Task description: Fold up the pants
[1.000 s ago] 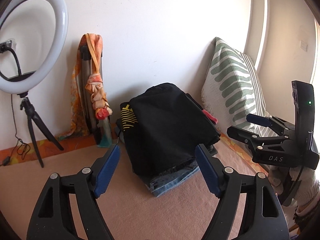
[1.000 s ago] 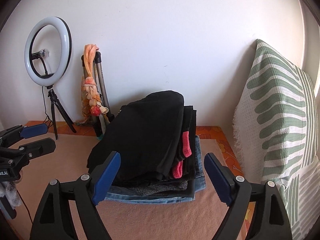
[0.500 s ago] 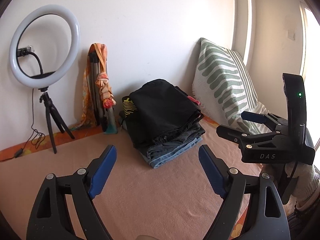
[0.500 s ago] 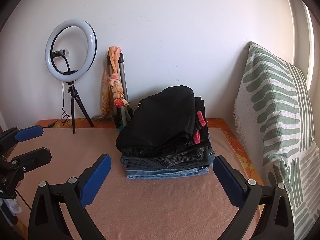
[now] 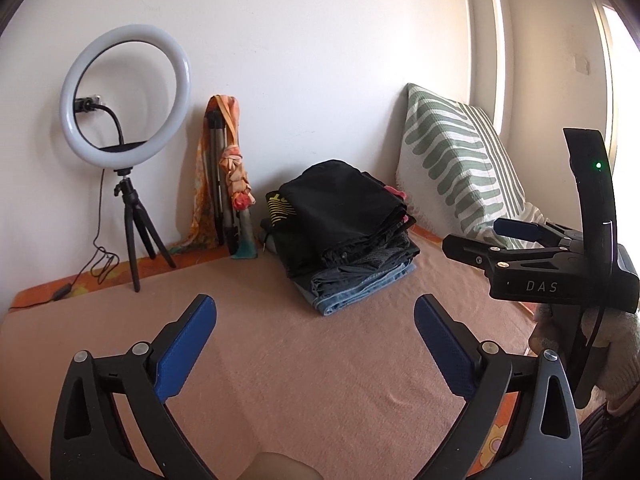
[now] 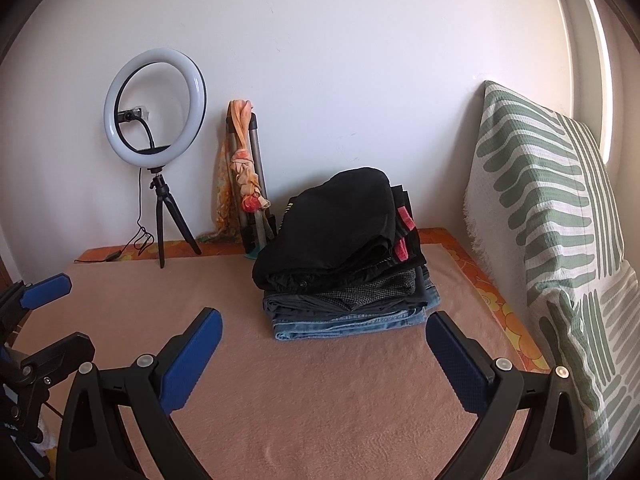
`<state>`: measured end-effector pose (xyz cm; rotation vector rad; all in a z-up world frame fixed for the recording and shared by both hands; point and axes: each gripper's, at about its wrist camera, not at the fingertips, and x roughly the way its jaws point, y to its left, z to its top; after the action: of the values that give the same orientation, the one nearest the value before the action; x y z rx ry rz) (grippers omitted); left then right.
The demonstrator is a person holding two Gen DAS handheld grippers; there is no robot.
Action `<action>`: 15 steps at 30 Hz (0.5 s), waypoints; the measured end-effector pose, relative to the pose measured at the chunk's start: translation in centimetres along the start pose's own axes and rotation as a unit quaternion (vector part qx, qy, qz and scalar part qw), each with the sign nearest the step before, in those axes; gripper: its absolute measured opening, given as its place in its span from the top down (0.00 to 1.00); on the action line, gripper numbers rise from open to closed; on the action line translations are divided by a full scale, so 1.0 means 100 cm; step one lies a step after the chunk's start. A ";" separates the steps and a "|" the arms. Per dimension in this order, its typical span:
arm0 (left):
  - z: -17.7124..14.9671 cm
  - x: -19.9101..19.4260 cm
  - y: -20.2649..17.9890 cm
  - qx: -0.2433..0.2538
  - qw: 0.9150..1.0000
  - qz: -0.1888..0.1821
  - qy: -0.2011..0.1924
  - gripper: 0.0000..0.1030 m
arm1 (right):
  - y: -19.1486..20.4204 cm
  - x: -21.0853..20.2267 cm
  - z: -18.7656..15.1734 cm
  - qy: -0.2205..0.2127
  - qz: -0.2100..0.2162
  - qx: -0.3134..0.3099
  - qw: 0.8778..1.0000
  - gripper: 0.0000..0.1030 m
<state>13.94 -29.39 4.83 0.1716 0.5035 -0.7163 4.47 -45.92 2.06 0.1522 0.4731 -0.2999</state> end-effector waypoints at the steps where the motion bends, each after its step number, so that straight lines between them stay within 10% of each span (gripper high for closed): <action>1: -0.001 -0.001 0.001 -0.004 1.000 0.001 -0.001 0.04 | 0.000 0.000 -0.001 -0.001 0.001 0.001 1.000 0.00; 15: -0.018 -0.004 0.003 -0.008 1.000 0.016 0.007 0.01 | 0.002 -0.011 -0.008 -0.021 -0.008 0.007 1.000 0.00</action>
<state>13.18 -28.39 3.48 0.1694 0.5194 -0.6809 3.23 -45.26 1.87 0.1547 0.4303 -0.3224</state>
